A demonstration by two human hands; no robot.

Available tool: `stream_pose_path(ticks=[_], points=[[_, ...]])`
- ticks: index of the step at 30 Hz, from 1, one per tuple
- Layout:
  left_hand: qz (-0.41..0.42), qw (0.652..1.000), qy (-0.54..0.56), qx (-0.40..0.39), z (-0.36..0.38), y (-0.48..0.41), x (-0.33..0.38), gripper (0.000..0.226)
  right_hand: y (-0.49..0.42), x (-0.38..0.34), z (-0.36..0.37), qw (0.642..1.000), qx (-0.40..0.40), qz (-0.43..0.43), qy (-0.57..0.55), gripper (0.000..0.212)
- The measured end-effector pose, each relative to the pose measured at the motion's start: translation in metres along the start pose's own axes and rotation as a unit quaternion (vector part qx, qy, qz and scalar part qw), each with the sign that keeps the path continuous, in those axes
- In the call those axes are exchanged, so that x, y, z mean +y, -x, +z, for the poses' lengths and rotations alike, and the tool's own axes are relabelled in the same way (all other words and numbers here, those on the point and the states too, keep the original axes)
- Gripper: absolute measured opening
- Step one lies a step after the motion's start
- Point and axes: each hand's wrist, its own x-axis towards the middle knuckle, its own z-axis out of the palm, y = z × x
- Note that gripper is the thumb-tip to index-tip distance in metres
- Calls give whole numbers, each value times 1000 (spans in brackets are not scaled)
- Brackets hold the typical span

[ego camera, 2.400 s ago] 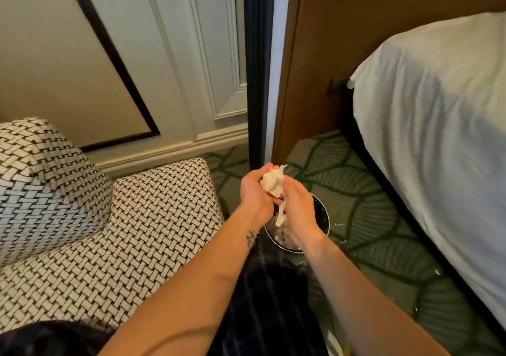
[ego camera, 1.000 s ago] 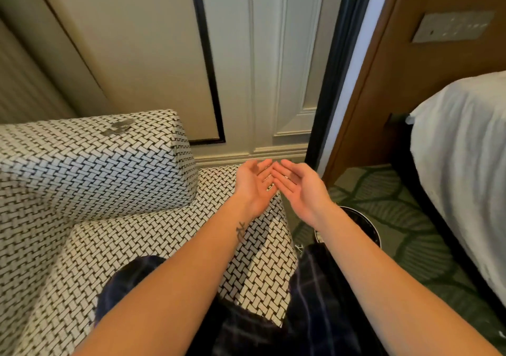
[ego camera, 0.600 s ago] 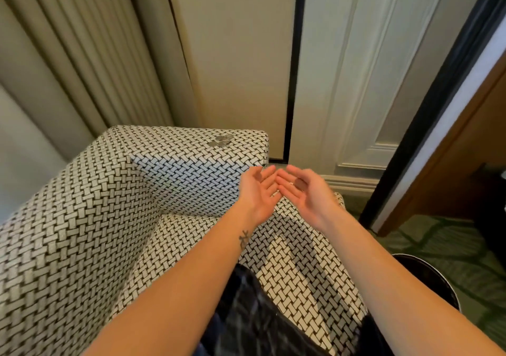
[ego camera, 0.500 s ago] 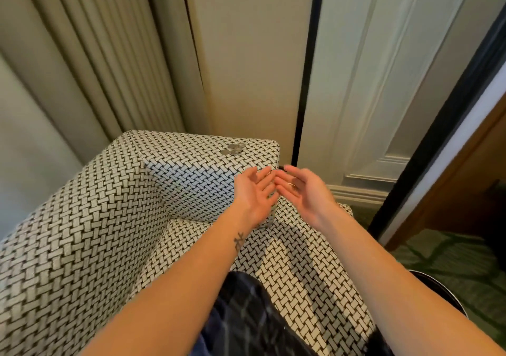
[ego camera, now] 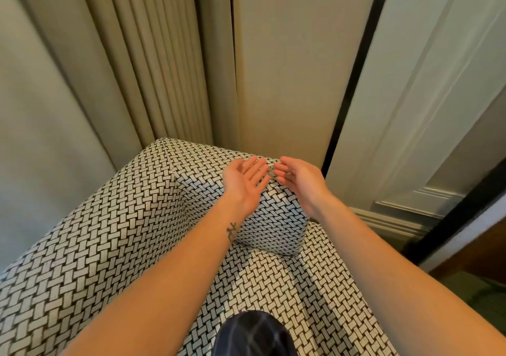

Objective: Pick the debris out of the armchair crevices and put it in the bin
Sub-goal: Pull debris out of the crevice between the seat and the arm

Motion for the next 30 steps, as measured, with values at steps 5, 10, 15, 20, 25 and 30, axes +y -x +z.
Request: stream_pose_path(ticks=[5,10,15,20,25,30], points=[[1,1000,23,17,-12,-20,5,45,-18,7,9,993,19,-52,108,25],[48,999,-20,11,-8,-29,4,41,-27,15,9,974,4,-113,198,30],[202,943,-262,43,-1,-40,-1,28,-37,29,12,942,2,-169,291,35],[330,771,-542,45,-23,-59,-3,36,-52,40,9,872,-10,-209,443,42],[374,549,-747,1,-37,-70,-15,38,-63,44,5,845,-35,-223,484,40],[375,514,-770,-31,-41,-72,-12,44,-66,43,2,865,-22,-229,445,35]])
